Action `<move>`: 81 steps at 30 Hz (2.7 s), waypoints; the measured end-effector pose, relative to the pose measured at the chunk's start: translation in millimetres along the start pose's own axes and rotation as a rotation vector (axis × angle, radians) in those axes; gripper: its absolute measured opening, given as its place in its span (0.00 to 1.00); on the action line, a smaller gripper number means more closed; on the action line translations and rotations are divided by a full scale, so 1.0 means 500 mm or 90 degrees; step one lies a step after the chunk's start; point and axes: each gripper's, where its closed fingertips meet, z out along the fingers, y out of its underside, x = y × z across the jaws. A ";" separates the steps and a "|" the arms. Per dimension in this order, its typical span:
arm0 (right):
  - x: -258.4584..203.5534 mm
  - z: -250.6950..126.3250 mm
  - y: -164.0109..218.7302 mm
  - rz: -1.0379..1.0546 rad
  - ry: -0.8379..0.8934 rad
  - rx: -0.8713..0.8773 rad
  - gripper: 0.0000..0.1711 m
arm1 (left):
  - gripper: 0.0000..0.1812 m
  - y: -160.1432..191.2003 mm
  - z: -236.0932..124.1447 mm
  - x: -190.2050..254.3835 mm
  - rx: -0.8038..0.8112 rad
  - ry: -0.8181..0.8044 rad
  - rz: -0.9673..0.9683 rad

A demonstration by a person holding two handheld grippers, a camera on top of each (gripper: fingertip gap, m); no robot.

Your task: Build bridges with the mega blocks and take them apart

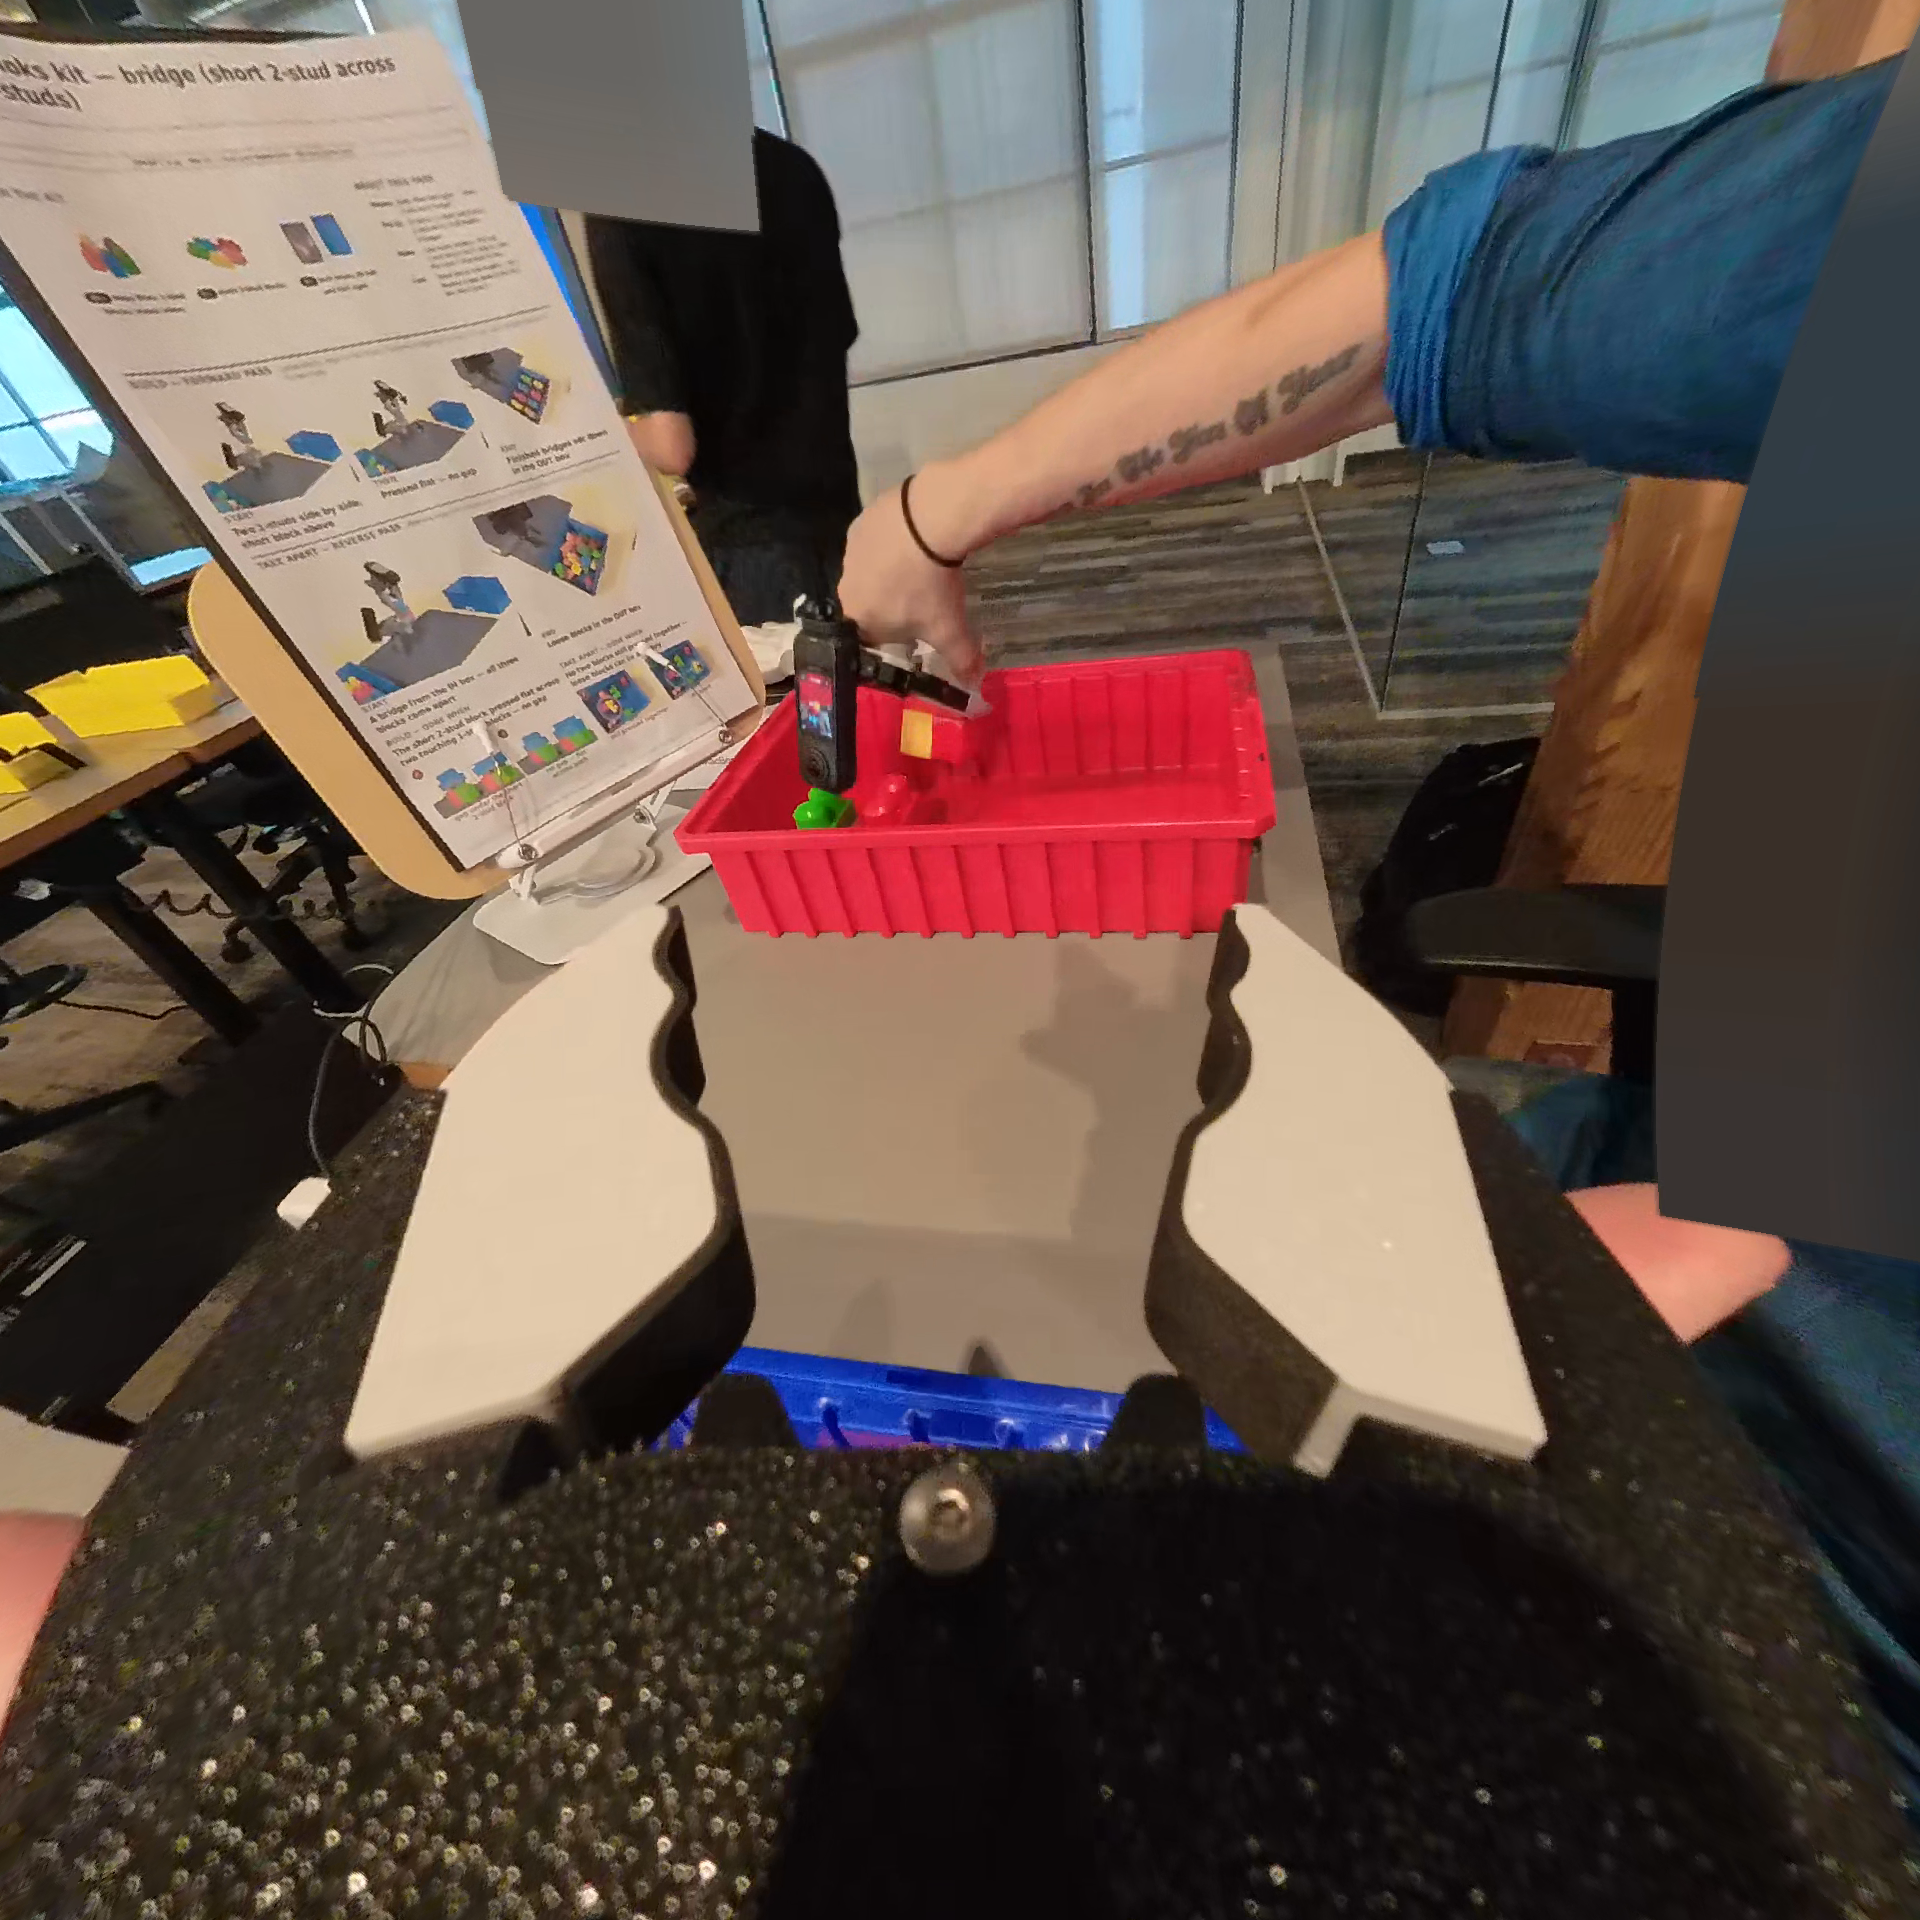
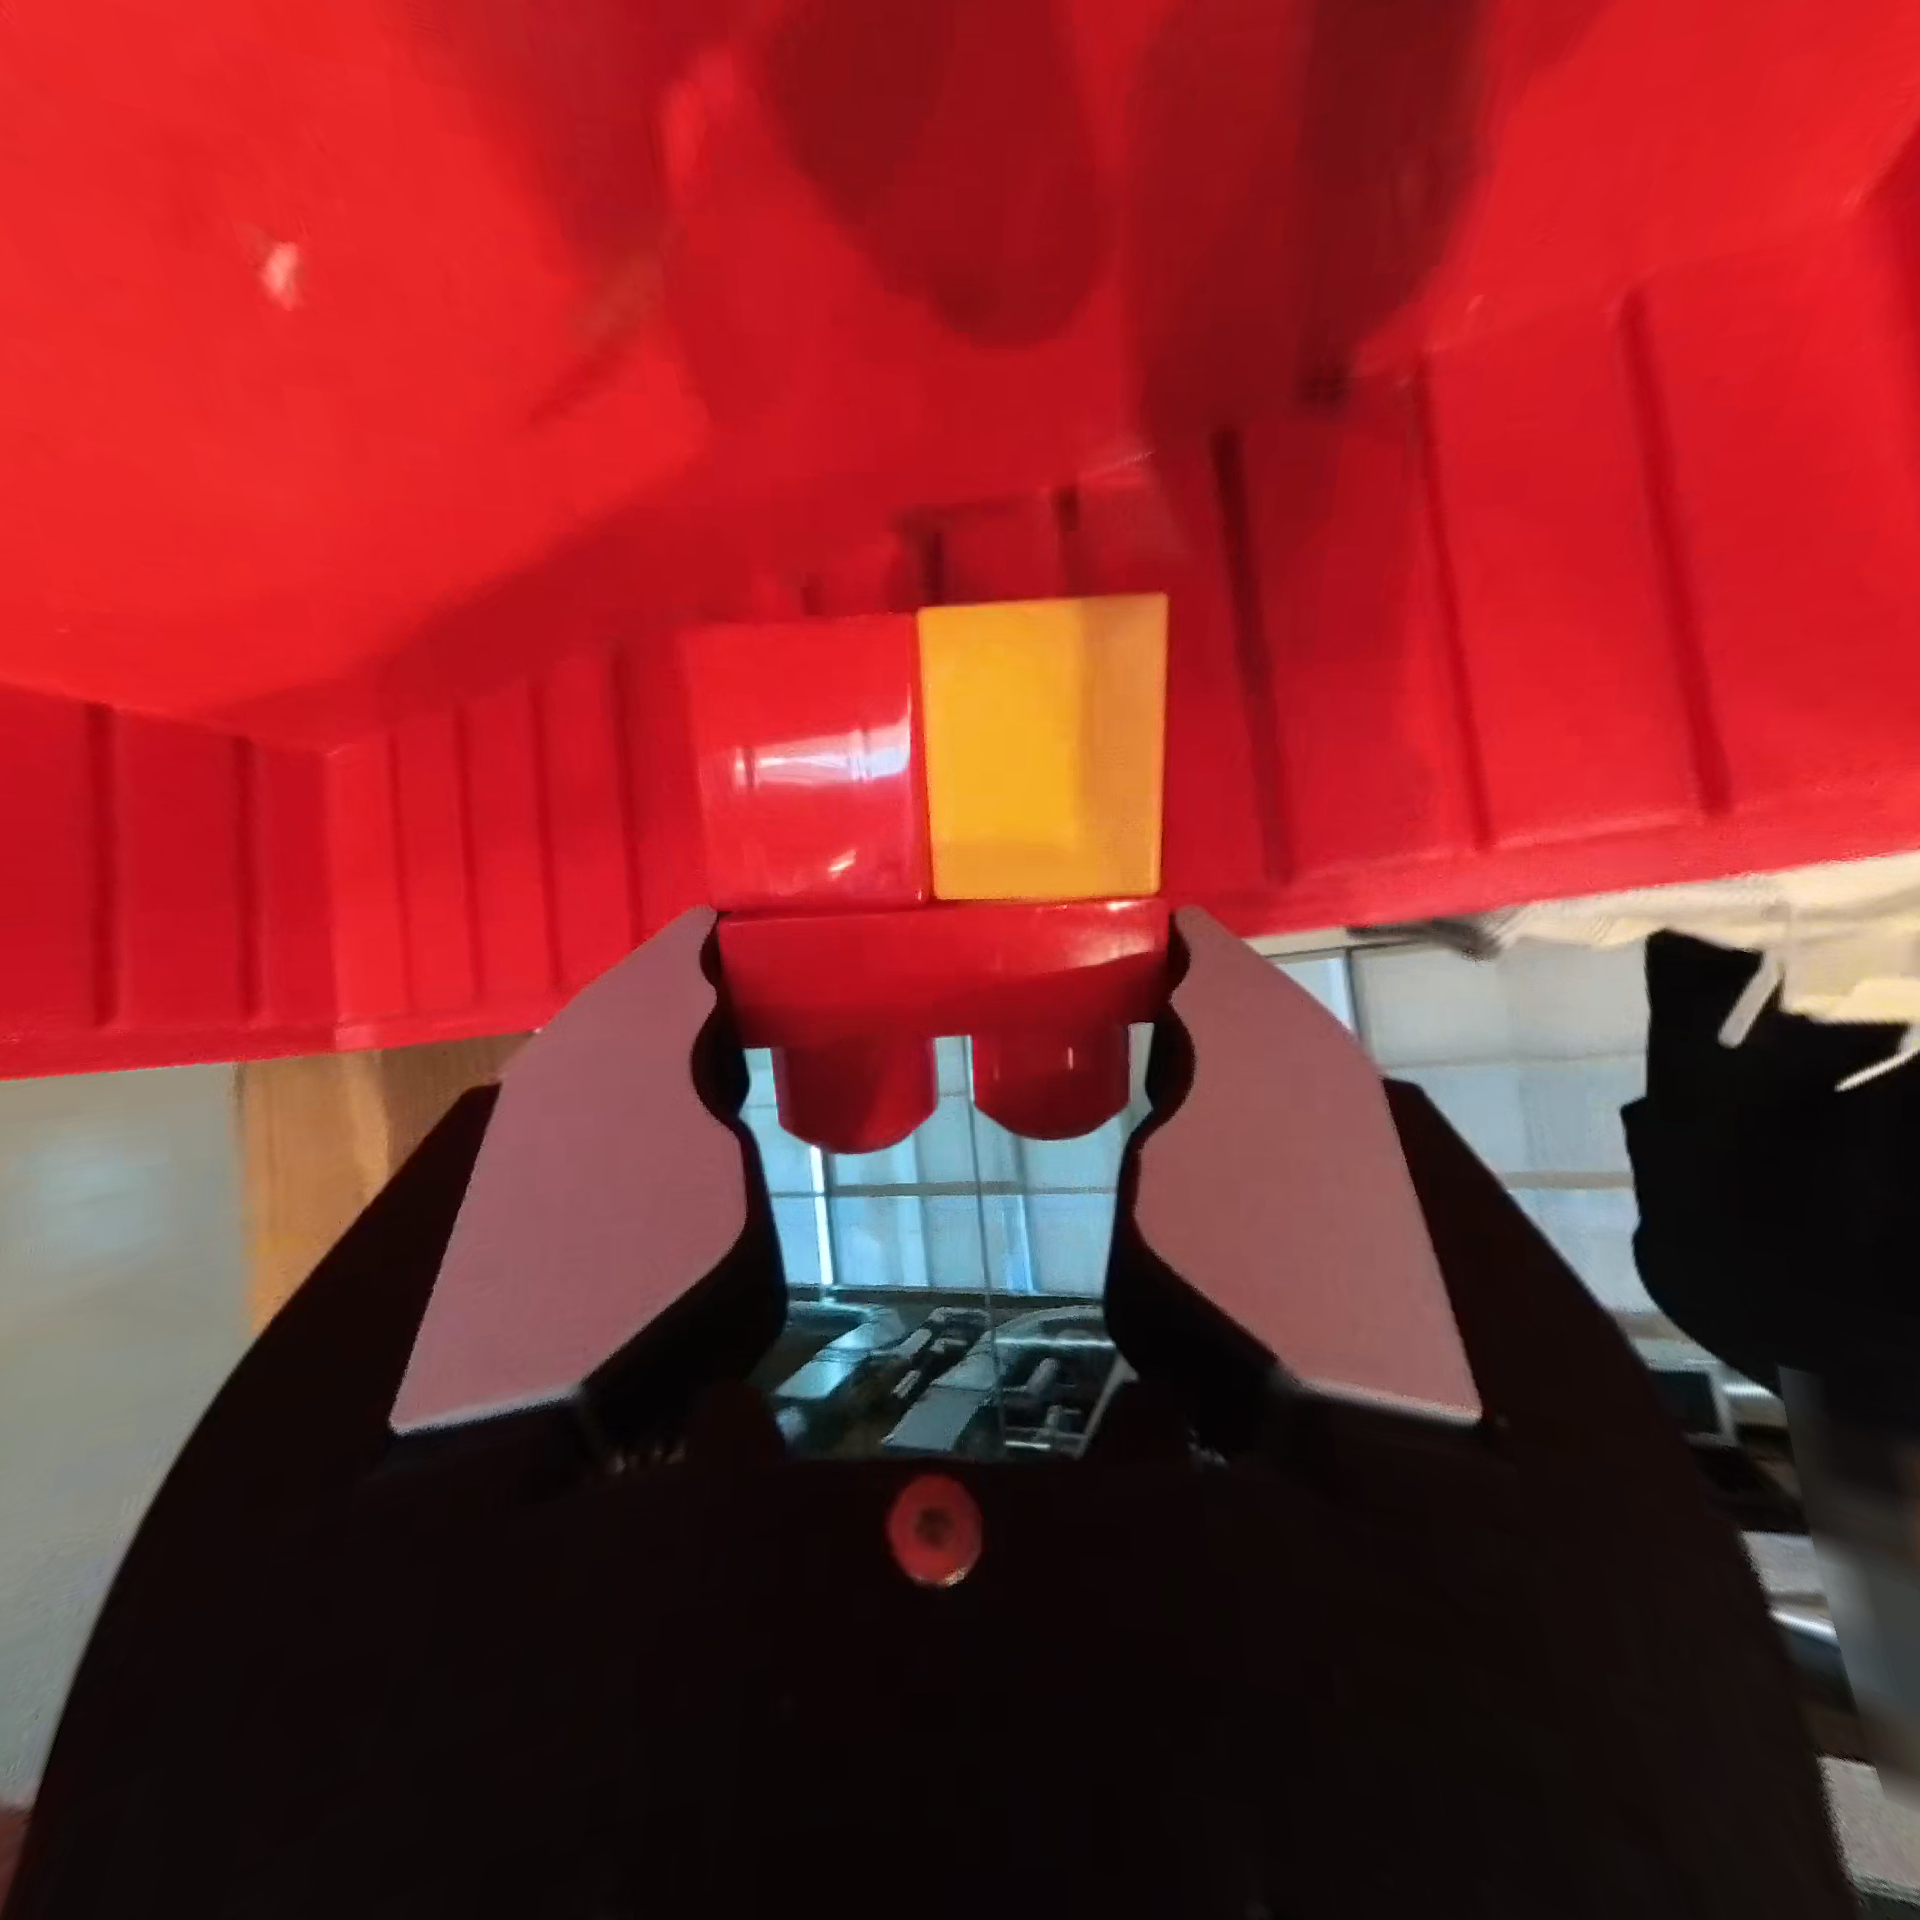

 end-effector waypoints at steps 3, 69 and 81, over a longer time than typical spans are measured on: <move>0.013 0.019 -0.029 -0.024 0.006 0.017 0.44 | 0.52 0.004 0.010 0.000 -0.008 0.002 0.004; -0.243 -0.019 0.027 -0.105 0.024 0.180 0.47 | 0.48 -0.006 0.027 0.067 -0.009 0.045 0.023; -0.219 0.014 -0.031 -0.137 0.051 0.597 0.50 | 0.45 -0.016 0.050 0.090 0.003 0.091 0.006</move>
